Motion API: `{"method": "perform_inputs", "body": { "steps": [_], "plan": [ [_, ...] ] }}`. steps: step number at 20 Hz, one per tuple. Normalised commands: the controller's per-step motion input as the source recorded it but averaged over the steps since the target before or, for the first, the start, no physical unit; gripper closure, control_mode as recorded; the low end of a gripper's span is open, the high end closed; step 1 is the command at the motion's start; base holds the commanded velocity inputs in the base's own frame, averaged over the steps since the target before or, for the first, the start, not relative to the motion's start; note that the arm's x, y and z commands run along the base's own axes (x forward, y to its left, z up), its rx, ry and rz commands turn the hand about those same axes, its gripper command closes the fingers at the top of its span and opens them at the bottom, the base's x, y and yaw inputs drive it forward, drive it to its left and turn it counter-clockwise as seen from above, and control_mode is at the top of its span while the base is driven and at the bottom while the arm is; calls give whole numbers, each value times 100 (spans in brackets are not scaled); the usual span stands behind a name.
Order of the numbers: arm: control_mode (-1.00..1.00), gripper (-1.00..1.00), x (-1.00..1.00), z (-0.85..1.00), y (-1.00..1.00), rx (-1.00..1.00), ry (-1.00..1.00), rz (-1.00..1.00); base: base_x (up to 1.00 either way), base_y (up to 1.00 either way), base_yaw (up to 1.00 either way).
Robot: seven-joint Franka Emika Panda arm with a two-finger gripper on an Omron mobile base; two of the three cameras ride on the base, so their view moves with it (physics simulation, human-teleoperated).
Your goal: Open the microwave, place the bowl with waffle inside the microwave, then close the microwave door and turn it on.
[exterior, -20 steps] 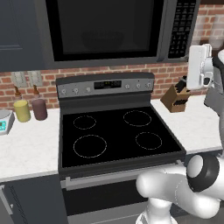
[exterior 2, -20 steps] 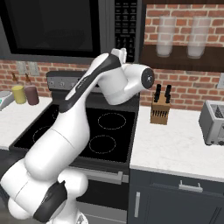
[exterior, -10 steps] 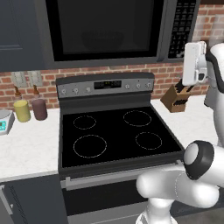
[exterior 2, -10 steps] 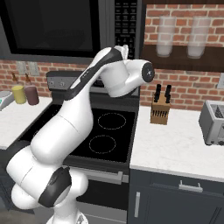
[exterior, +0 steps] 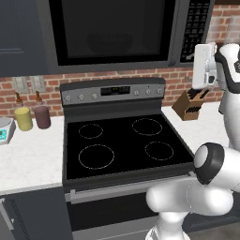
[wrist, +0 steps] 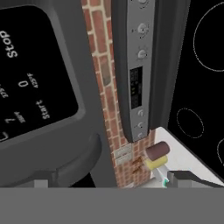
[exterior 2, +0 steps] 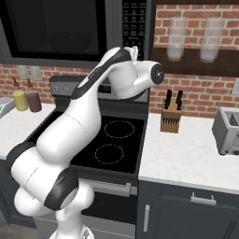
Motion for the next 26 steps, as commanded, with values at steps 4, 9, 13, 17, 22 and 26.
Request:
{"method": "perform_inputs", "body": {
  "steps": [4, 9, 13, 17, 22, 26],
  "plan": [
    [-100, -100, 22, -6, -4, 0, 0, -1, 0, 0, 0],
    [-100, -100, 24, -6, -8, 0, 0, -1, 0, 0, 0],
    [-100, -100, 21, -2, -13, 0, 0, 0, 0, 0, 0],
    [-100, -100, 19, 0, -10, 0, 0, 0, 0, 0, 0],
    [-100, -100, 23, -7, -1, 0, 0, 0, 0, 0, 0],
    [-100, -100, 27, -18, 0, 0, 0, 0, 0, 0, 0]
  ]
}}
